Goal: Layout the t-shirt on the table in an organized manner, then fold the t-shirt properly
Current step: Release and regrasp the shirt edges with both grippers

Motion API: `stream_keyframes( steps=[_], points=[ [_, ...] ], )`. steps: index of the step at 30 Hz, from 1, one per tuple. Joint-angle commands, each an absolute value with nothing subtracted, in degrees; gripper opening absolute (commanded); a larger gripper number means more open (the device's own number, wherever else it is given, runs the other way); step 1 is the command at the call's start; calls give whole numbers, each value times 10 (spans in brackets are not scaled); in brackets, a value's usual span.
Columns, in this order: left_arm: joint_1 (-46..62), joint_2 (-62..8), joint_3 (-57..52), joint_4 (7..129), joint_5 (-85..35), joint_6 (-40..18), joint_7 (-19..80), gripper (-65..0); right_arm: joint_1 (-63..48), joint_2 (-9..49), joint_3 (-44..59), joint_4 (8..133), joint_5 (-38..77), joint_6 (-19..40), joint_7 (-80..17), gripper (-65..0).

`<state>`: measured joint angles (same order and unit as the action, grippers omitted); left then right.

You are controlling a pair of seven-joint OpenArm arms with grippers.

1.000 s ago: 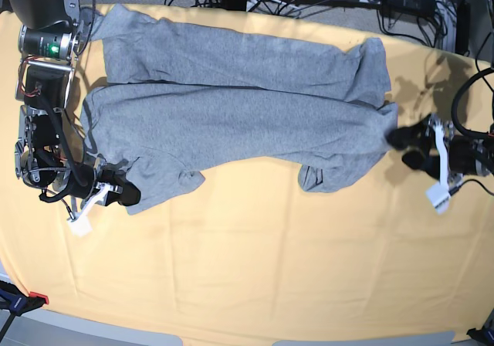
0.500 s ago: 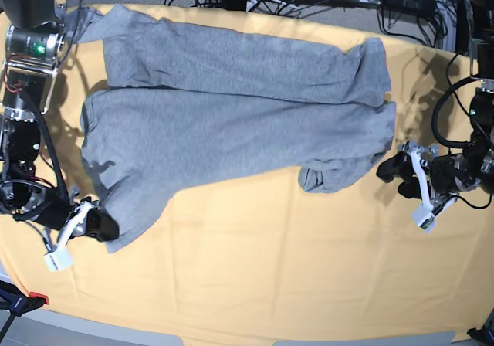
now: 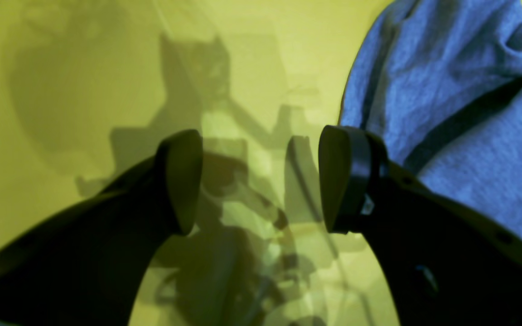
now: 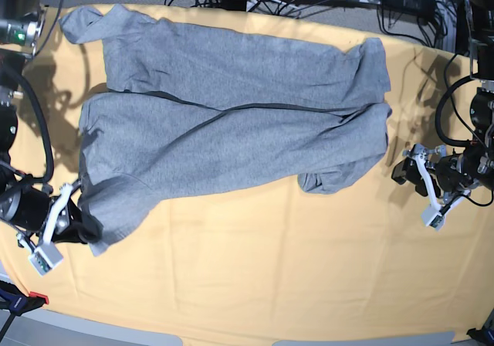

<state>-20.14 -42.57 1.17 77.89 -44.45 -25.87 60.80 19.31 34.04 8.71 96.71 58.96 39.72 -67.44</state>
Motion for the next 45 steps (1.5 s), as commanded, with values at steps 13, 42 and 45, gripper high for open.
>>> stream_keyframes(
  steps=[13,42,45],
  points=[
    [-216,-436,6,786,-435,-256,597,-236,-11,359,289,1161,669,400,-674,-650],
    [-266,-430,6,786,-533,-261,607,-236,-211,341,368,1222,842,400,-800,-650],
    [-258,-426,6,786,-533,-263,614,-236,-215,341,368,1222,836,400,-800,-650]
  ],
)
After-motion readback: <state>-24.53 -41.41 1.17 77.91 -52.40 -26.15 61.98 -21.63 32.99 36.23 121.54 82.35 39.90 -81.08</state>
